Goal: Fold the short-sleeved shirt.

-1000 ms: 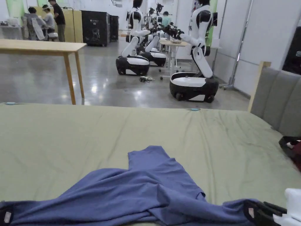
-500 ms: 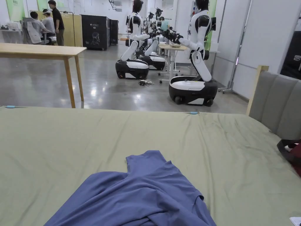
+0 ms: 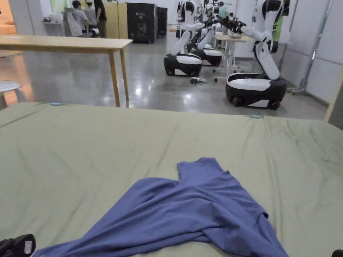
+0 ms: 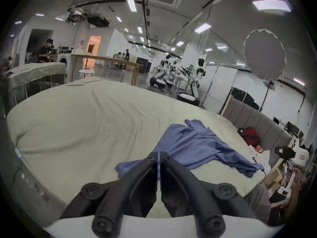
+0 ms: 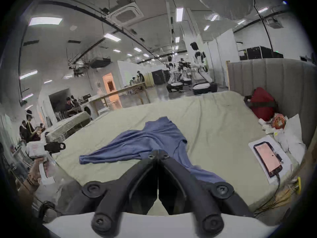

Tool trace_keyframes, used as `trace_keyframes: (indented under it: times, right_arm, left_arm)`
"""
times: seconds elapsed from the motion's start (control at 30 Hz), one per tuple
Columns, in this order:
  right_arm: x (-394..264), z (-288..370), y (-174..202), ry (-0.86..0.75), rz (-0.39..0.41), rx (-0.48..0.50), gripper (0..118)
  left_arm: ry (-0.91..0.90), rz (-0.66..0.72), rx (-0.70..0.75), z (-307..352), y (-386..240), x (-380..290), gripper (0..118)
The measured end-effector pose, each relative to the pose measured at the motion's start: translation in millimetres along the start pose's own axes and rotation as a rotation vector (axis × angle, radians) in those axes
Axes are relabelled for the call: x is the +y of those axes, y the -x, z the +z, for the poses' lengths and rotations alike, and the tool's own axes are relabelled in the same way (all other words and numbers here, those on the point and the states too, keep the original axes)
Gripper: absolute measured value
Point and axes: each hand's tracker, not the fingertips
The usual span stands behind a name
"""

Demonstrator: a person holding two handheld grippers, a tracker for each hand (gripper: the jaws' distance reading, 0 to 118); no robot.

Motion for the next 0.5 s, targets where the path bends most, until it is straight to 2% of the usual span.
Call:
trace_keyframes:
  times: [0.03, 0.2, 0.23, 0.27, 0.3, 0.33, 0.37, 0.5]
  right_arm:
    - [-2.2, -2.8, 3.1, 0.021, -0.001, 0.033, 0]
    - [-7.8, -8.4, 13.3, 0.034, 0.032, 0.050, 0]
    - [-8.6, -9.9, 14.3, 0.036, 0.039, 0.052, 0]
    - [-8.8, -11.4, 15.0, 0.040, 0.043, 0.056, 0]
    - [-9.4, -10.9, 16.5, 0.040, 0.046, 0.062, 0]
    - [-10.0, -11.3, 17.0, 0.042, 0.044, 0.069, 0]
    - [-10.7, -11.5, 17.6, 0.044, 0.042, 0.073, 0]
    - [-13.8, -11.0, 18.6, 0.052, 0.043, 0.080, 0]
  left_arm:
    - [0.011, 0.008, 0.001, 1.2, -2.0, -0.3, 0]
    - [0.071, 0.025, 0.137, -16.4, 14.0, -6.0, 0]
    - [0.116, 0.025, 0.168, -29.6, 23.7, -7.8, 6]
    - [0.161, 0.013, 0.194, -43.2, 31.1, -8.9, 14]
    - [0.186, 0.001, 0.198, -54.6, 37.7, -9.9, 37]
    - [0.226, -0.007, 0.203, -70.8, 46.2, -12.0, 91]
    - [0.260, -0.010, 0.208, -82.5, 40.0, -17.0, 113]
    - [0.337, -0.066, 0.315, -120.1, 48.8, -25.8, 110]
